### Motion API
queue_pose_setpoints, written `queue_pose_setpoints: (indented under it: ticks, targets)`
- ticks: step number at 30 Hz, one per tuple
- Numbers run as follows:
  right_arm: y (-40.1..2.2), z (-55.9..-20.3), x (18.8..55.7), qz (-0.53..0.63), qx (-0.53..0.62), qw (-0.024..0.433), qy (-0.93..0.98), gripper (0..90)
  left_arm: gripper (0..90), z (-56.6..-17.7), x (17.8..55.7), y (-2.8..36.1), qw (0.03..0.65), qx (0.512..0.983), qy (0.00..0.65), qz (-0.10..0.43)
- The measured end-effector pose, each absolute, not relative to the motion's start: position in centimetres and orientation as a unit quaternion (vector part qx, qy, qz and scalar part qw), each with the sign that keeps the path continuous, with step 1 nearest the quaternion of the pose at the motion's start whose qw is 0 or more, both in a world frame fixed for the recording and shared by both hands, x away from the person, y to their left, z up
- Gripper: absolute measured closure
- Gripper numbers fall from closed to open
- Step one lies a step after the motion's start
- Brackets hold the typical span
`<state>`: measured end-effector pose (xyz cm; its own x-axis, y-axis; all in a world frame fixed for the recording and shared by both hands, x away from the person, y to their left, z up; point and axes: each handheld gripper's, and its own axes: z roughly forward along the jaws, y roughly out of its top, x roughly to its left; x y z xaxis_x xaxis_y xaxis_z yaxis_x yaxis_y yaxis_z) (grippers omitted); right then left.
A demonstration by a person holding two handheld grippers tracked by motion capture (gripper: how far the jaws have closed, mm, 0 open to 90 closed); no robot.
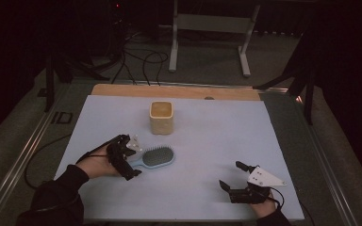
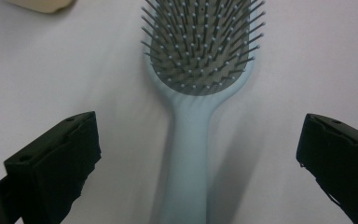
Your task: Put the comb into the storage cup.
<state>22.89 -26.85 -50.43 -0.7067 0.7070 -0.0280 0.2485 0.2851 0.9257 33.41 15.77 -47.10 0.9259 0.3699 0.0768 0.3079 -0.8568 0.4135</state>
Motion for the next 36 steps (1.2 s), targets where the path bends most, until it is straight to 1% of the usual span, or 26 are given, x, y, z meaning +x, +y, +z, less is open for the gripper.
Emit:
queue_pose_setpoints:
  ticks: [9,15,16,17,24,26,27,32,34,36]
  targets:
    - [-26.9,-50.5,22.9,0.511,0.310,0.222,0.771,8.7,1.0,-47.9,34.3,15.1,0.171,0.969,0.169,0.061]
    - [-26.9,-50.5,23.0,0.511,0.311,0.222,0.770,8.7,9.0,-48.0,34.7,15.0,0.171,0.969,0.169,0.051]
    - [-26.9,-50.5,23.0,0.511,0.310,0.222,0.770,8.7,9.0,-48.0,34.8,15.0,0.166,0.971,0.165,0.052]
    - [-26.9,-50.5,23.0,0.512,0.310,0.222,0.770,8.7,12.4,-48.0,34.8,14.9,0.165,0.971,0.164,0.051]
    - [-26.9,-50.5,23.0,0.512,0.310,0.221,0.770,8.7,16.0,-48.4,35.2,14.7,0.146,0.974,0.167,0.041]
    - [-26.9,-50.5,23.0,0.512,0.310,0.221,0.770,8.7,21.0,-48.6,35.2,14.6,0.142,0.975,0.169,0.038]
    - [-26.9,-50.5,23.0,0.512,0.310,0.221,0.770,8.7,21.0,-48.6,35.3,14.6,0.137,0.975,0.168,0.037]
    - [-26.9,-50.5,23.0,0.512,0.310,0.220,0.770,8.7,29.7,-48.8,35.4,14.4,0.127,0.977,0.167,0.039]
    - [-26.9,-50.5,23.0,0.513,0.309,0.220,0.770,8.7,36.0,-48.8,35.4,14.4,0.125,0.977,0.169,0.037]
    - [-26.9,-50.5,23.0,0.512,0.309,0.221,0.770,8.7,37.7,-48.9,35.5,14.3,0.123,0.978,0.167,0.033]
